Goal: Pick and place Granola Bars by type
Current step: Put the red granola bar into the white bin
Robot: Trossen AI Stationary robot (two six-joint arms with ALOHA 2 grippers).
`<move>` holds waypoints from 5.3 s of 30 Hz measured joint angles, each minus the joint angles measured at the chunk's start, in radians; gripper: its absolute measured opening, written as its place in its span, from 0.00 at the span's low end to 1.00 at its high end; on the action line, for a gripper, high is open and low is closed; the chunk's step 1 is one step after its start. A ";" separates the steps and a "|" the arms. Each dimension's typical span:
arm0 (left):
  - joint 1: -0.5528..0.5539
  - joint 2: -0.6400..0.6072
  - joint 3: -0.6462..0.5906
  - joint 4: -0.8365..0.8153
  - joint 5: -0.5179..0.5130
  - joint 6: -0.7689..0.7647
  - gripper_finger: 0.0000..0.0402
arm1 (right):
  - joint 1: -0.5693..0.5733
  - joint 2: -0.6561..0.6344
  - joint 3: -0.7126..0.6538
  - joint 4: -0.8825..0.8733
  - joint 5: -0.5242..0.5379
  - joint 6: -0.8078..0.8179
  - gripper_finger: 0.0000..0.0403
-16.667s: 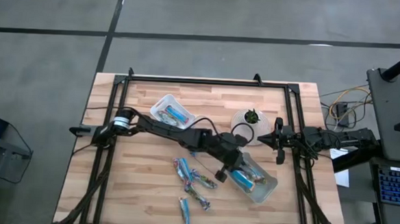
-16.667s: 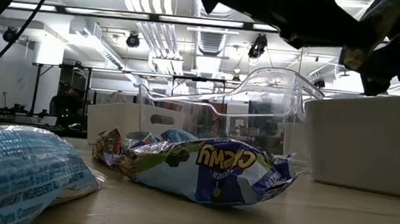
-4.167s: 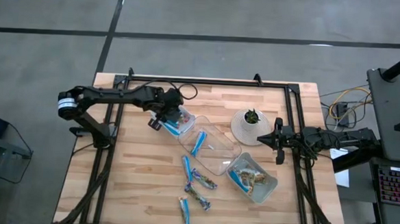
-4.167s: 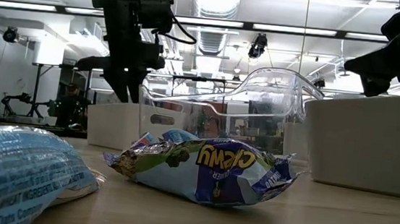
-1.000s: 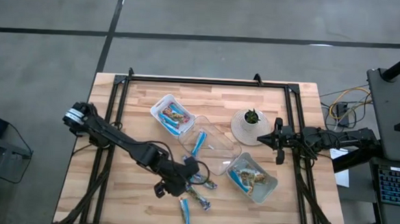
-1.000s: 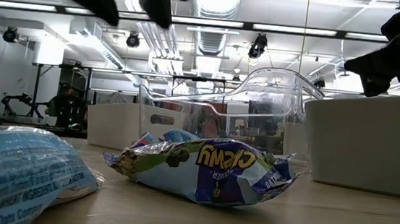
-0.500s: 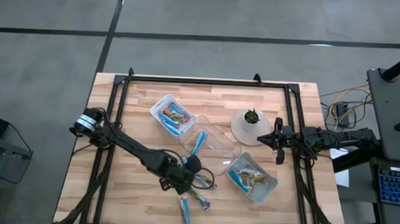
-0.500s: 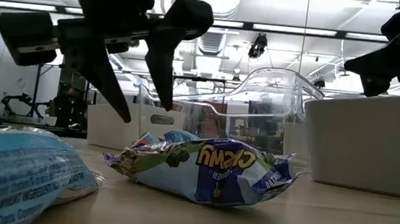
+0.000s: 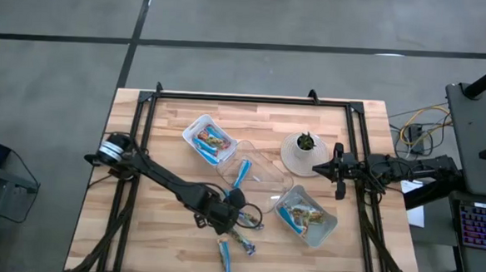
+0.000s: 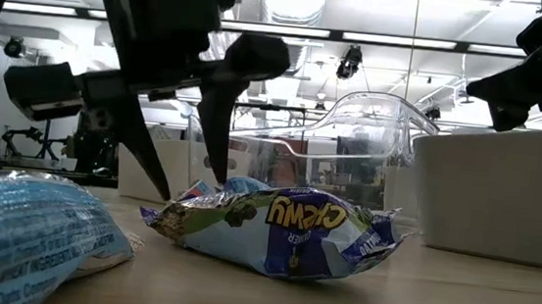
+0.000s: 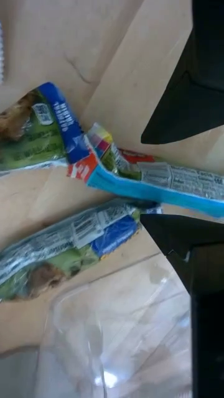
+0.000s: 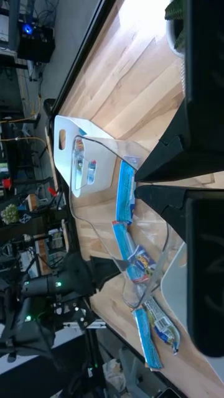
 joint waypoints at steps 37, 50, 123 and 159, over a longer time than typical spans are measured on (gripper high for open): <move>0.004 0.053 -0.001 -0.071 0.013 -0.079 0.35 | 0.000 0.000 0.000 0.000 0.000 0.000 0.03; 0.004 0.053 -0.001 -0.082 0.027 -0.079 0.21 | 0.000 0.000 0.000 0.000 0.000 0.000 0.03; 0.022 -0.023 -0.013 -0.047 0.156 -0.278 0.09 | 0.000 0.000 0.000 0.000 0.000 0.000 0.03; 0.025 -0.023 -0.051 0.055 0.134 -0.311 0.24 | 0.000 0.001 0.000 0.000 0.000 0.000 0.03</move>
